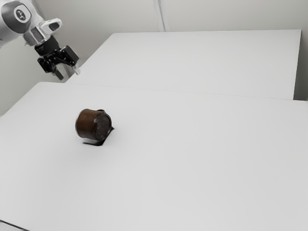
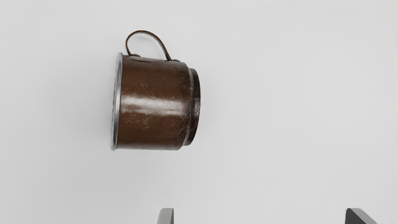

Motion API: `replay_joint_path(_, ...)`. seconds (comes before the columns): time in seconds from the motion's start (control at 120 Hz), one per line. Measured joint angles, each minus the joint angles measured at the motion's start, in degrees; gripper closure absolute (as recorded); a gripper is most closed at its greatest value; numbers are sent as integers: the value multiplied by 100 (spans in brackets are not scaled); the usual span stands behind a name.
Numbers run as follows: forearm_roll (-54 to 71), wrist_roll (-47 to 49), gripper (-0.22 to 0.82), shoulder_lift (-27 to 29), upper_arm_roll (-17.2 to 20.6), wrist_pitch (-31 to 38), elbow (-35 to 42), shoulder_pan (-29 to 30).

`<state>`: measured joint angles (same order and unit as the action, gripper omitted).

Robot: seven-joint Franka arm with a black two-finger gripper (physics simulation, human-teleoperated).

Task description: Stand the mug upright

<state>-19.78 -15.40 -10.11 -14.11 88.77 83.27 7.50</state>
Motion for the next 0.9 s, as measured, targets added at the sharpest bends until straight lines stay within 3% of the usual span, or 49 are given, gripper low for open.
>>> replay_joint_path(0.25, -1744, -1023, 0, -1425, -69, -371, -324, 1118)
replay_joint_path(0.425, -2580, -1683, 0, -2302, -57, -612, -695, 1524)
replay_joint_path(0.675, -3772, -2407, 0, -2946, -49, -831, -563, 1732)
replay_joint_path(0.9, -4550, -2799, 0, -2909, -44, -1208, 273, 1731)
